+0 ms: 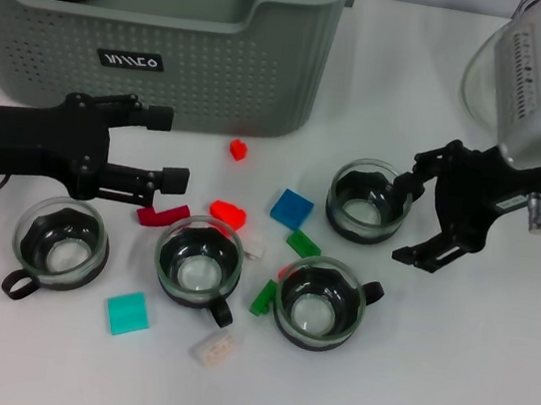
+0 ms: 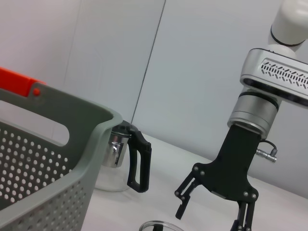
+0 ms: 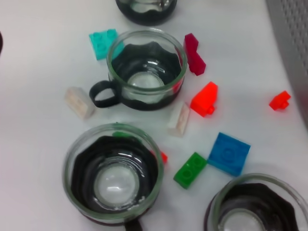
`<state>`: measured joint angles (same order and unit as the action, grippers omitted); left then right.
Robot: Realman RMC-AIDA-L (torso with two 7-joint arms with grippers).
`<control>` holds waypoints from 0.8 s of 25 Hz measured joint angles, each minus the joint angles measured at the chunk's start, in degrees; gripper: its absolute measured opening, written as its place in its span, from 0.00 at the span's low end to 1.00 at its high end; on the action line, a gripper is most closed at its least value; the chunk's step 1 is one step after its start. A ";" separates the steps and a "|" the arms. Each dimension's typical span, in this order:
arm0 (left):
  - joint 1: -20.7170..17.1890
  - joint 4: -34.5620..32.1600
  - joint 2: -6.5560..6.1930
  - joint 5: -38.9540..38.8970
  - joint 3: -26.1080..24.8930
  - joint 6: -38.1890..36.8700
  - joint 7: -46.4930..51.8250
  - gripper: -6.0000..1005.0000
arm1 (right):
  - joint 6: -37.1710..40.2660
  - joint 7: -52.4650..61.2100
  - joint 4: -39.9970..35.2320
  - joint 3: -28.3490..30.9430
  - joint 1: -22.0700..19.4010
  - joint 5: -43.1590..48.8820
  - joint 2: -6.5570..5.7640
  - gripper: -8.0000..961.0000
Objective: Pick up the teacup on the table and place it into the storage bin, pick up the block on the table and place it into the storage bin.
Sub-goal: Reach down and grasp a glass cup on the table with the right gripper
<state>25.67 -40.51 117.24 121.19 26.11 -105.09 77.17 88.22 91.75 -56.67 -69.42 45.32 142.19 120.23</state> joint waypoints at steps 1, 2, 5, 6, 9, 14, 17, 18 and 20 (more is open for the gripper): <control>0.00 0.03 0.00 -0.02 -0.01 0.00 0.00 0.93 | -0.89 -0.03 0.00 -1.00 0.05 0.01 0.00 0.96; 0.00 0.13 0.00 -0.04 -0.02 0.00 0.00 0.93 | -1.40 -0.11 0.00 -1.64 0.06 0.01 0.02 0.96; 0.23 0.66 0.00 0.01 0.02 0.27 0.00 0.93 | -3.99 -0.59 0.30 -4.28 0.15 0.00 0.06 0.96; 0.28 0.82 0.00 0.11 0.02 0.35 0.00 0.93 | -4.97 -0.60 0.75 -5.43 0.33 -0.01 0.08 0.96; 0.32 1.17 0.00 0.16 -0.04 0.46 0.00 0.93 | -6.92 -0.60 2.01 -7.61 1.03 -0.05 0.09 0.94; 0.29 1.23 0.00 0.00 -0.10 0.49 0.05 0.93 | -10.18 -0.61 4.20 -11.90 1.93 -0.31 0.20 0.92; 0.17 1.35 0.00 0.00 -0.12 0.50 0.04 0.93 | -12.10 -0.28 5.43 -14.89 2.27 -0.31 0.28 0.92; 0.13 1.43 0.00 0.00 -0.15 0.51 0.04 0.92 | -12.62 -0.12 5.93 -15.76 2.46 -0.28 0.30 0.92; 0.02 1.57 0.00 0.00 -0.20 0.51 0.03 0.92 | -13.14 0.38 6.93 -16.76 3.05 -0.13 0.38 0.92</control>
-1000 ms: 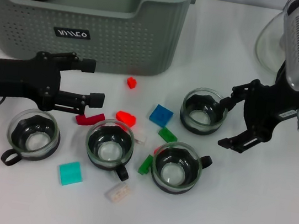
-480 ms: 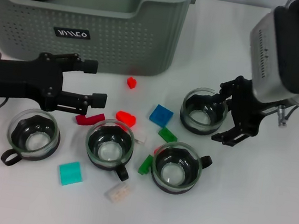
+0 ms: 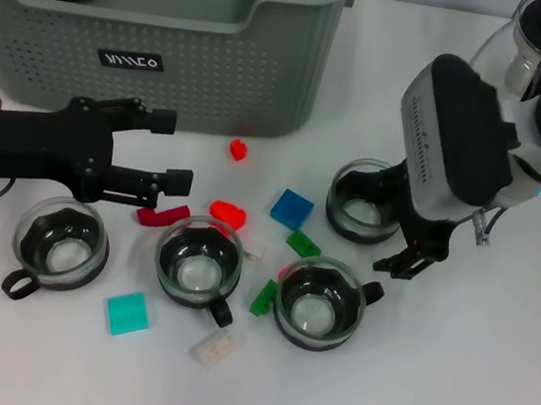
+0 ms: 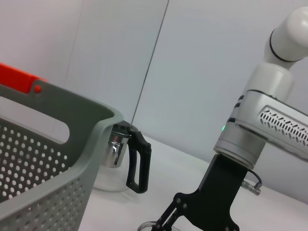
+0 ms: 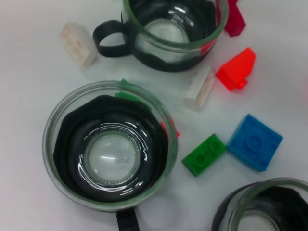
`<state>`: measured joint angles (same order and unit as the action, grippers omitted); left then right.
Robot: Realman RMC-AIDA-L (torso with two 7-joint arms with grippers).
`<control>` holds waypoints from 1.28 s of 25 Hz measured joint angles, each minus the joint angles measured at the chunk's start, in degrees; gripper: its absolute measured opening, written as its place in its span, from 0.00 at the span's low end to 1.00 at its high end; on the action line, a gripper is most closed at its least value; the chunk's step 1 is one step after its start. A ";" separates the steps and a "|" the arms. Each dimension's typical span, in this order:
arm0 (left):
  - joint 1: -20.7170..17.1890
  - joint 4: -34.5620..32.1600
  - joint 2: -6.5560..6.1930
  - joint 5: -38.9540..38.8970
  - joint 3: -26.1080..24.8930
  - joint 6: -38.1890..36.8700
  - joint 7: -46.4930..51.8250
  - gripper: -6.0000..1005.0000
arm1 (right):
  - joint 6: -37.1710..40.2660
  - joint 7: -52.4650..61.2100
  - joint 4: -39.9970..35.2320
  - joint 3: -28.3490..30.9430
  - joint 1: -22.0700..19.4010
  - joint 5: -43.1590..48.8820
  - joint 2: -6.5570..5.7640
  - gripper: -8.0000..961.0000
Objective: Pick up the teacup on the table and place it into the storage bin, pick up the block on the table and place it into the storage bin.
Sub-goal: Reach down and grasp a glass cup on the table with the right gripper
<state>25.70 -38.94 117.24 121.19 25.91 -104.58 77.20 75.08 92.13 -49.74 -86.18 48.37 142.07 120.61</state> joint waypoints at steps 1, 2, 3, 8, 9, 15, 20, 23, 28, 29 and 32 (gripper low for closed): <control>-0.02 0.08 0.00 0.00 0.00 0.00 0.00 0.92 | 0.00 0.00 0.00 0.00 0.00 0.00 0.00 0.92; -0.03 0.20 0.00 0.00 0.00 0.00 0.00 0.92 | -0.02 0.16 0.06 -0.02 0.09 -0.03 0.02 0.92; -0.03 0.30 0.00 0.00 0.00 0.00 0.00 0.92 | -0.01 0.25 0.07 -0.04 0.11 -0.03 0.05 0.92; -0.04 0.44 0.00 0.00 0.02 0.00 -0.03 0.92 | 0.01 0.85 0.39 -0.53 0.21 0.01 0.01 0.92; -0.04 0.44 0.00 0.00 0.01 0.00 -0.03 0.92 | -0.02 0.88 0.48 -0.59 0.24 0.02 0.00 0.92; -0.04 0.45 0.00 0.01 0.02 -0.01 -0.01 0.92 | -0.11 2.18 0.53 -0.63 0.32 0.38 -0.16 0.92; -0.04 0.45 0.00 0.01 0.02 -0.01 -0.02 0.92 | -0.24 5.73 0.53 -0.66 0.85 3.00 -0.17 0.78; -0.03 0.45 0.00 0.01 0.02 -0.01 -0.03 0.92 | 0.05 6.19 0.53 -0.51 1.00 3.16 -0.21 0.67; -0.15 0.45 0.00 0.01 0.02 -0.01 -0.03 0.92 | 0.48 6.22 0.53 -0.15 0.97 2.98 -0.22 0.45; -0.17 0.45 0.00 0.01 0.02 -0.01 -0.03 0.92 | 0.68 6.29 0.53 -0.10 0.98 2.95 -0.22 0.41; -0.27 0.45 0.00 0.01 0.02 -0.01 -0.04 0.92 | 1.11 6.65 0.43 0.06 1.01 2.80 -0.20 0.28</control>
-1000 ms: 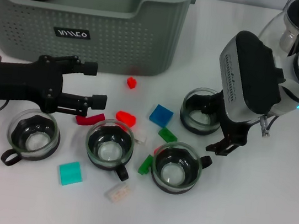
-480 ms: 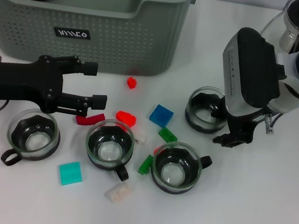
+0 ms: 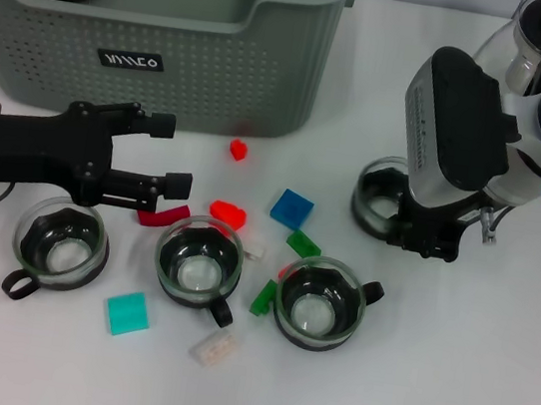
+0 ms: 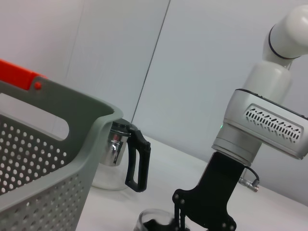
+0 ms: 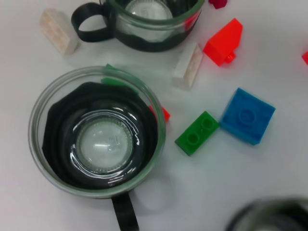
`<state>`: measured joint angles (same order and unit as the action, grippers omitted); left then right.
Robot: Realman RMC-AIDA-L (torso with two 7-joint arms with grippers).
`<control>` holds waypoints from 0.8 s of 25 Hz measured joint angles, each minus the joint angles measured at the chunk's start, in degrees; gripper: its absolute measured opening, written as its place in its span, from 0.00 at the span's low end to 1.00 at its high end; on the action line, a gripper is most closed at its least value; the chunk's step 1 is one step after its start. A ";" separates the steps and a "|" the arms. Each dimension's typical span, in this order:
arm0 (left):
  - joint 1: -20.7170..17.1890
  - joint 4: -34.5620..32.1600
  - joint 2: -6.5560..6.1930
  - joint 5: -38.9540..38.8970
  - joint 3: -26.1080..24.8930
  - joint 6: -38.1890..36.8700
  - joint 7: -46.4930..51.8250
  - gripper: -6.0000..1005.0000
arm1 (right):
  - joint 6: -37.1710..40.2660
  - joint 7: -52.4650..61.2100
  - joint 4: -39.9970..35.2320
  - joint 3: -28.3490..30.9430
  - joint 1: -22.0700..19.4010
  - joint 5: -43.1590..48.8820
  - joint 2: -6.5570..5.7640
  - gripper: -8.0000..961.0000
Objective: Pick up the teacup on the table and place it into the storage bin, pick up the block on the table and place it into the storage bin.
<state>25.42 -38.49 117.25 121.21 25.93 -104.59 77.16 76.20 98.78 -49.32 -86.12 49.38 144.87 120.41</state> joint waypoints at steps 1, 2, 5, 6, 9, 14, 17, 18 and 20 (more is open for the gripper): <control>-0.02 0.00 0.00 0.00 0.00 0.00 0.00 0.92 | 0.14 0.09 -0.04 0.03 0.01 -0.06 0.00 0.25; -0.04 0.00 0.00 0.00 0.00 0.00 0.00 0.92 | 0.42 0.13 -0.14 0.23 0.01 -0.14 0.00 0.23; -0.18 0.00 0.00 0.00 0.00 0.00 -0.01 0.92 | 1.33 0.18 -0.37 0.78 0.02 -0.29 0.00 0.15; -0.24 0.00 0.00 0.00 0.00 0.00 -0.04 0.92 | 1.64 0.20 -0.41 0.99 0.03 -0.34 0.01 0.12; -0.31 0.00 0.00 0.00 0.00 -0.02 -0.09 0.92 | 2.16 0.68 -0.59 1.48 0.10 -0.38 0.00 0.07; -0.41 0.00 -0.10 0.00 0.00 -0.57 -0.09 0.92 | 6.39 3.23 -5.15 3.27 -0.64 -0.40 -0.04 0.07; -0.41 -0.05 -0.22 0.00 0.00 -0.59 -0.09 0.92 | 13.15 4.99 -11.07 7.45 -1.54 -0.39 -0.15 0.07; -0.41 -0.08 -0.28 0.00 0.00 -0.59 -0.09 0.92 | 15.00 5.47 -12.46 8.69 -1.64 -0.39 -0.19 0.07; -0.36 -0.12 -0.39 0.00 -0.01 -0.49 -0.09 0.92 | 19.55 7.21 -16.21 11.55 -1.68 -0.71 -0.20 0.07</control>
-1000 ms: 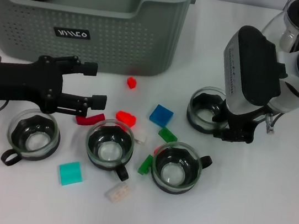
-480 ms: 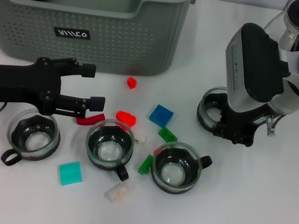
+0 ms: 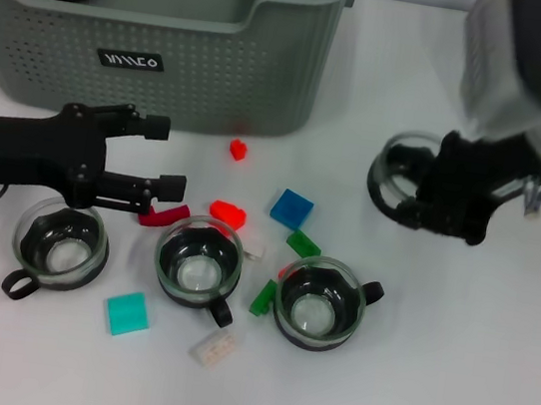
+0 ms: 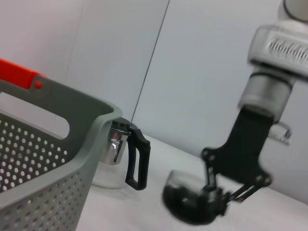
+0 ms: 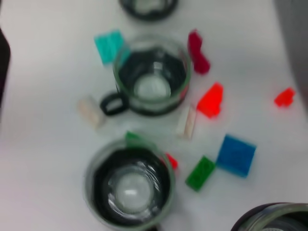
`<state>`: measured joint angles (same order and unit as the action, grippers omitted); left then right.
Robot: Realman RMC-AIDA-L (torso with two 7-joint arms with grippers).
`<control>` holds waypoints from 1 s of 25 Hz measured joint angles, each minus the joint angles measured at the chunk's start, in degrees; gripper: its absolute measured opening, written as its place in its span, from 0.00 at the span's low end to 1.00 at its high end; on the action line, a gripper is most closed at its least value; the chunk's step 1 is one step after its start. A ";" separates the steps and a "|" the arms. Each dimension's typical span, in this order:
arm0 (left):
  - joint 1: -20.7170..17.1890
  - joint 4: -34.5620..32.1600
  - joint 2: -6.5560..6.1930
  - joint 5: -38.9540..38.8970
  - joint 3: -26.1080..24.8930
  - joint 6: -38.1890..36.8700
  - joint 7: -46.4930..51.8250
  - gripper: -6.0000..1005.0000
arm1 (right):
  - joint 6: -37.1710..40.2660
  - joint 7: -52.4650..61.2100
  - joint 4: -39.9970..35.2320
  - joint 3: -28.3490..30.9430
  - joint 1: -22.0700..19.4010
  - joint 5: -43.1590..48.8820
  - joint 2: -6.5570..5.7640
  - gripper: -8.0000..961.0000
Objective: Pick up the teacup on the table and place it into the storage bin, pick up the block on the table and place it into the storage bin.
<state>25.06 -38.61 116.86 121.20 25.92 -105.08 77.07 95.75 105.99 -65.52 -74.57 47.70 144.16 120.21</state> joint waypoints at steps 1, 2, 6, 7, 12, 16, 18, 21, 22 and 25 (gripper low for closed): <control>0.01 -0.02 -0.01 0.00 0.00 0.07 0.00 0.92 | 1.90 0.82 -1.43 0.74 0.04 -0.56 0.00 0.07; 0.09 -0.06 -0.02 0.00 0.01 0.19 0.00 0.92 | 3.93 1.93 -3.55 1.70 0.25 -1.57 0.00 0.07; 0.34 -0.16 0.04 0.00 0.00 0.57 0.00 0.92 | 10.18 6.91 -9.34 4.92 3.28 -8.29 0.01 0.07; 0.39 -0.18 0.04 0.00 0.01 0.72 -0.01 0.92 | 11.12 8.67 -9.86 6.40 6.18 -12.32 0.04 0.07; 0.50 -0.23 0.02 0.00 0.01 1.80 -0.06 0.92 | 7.40 9.45 -8.13 7.61 12.45 -16.54 0.18 0.07; 0.38 -0.24 -0.13 0.33 0.01 2.45 -0.08 0.92 | -0.14 8.30 -2.62 7.74 18.03 -17.22 0.02 0.07; 0.18 -0.24 -0.22 0.36 0.00 2.81 -0.11 0.92 | -4.75 7.09 0.09 7.78 20.21 -17.26 0.02 0.07; 0.09 -0.24 -0.24 0.36 0.01 3.02 -0.17 0.92 | -13.77 3.64 5.38 7.47 23.13 -17.44 0.23 0.07; 0.09 -0.24 -0.23 0.28 0.01 3.04 -0.17 0.92 | -20.66 1.60 10.18 7.17 24.93 -17.68 0.30 0.07; 0.07 -0.24 -0.07 0.05 0.01 3.05 -0.18 0.92 | -27.79 -0.86 16.54 7.21 26.74 -18.32 0.28 0.07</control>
<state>25.14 -38.85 116.79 121.26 25.93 -102.02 76.90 67.96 105.13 -48.99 -67.36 74.43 125.84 120.49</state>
